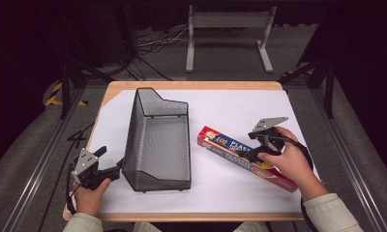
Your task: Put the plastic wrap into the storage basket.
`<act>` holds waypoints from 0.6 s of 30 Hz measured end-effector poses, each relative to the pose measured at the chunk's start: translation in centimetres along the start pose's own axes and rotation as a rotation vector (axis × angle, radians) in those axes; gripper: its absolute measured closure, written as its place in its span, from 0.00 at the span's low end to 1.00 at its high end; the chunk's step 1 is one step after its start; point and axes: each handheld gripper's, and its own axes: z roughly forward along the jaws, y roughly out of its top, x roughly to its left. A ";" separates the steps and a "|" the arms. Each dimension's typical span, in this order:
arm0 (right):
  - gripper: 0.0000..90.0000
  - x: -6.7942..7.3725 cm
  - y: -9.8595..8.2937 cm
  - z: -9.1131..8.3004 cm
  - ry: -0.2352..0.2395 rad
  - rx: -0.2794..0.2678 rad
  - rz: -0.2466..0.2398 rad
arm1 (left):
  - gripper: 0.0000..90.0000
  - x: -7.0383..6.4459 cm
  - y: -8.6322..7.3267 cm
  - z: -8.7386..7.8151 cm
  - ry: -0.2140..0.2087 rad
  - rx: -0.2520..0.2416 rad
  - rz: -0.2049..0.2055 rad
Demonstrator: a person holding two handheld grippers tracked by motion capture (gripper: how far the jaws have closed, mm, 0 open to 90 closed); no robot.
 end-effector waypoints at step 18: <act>0.15 -0.3 -1.1 2.7 -0.002 0.227 -0.039 | 0.18 0.0 0.0 0.0 0.000 0.003 0.003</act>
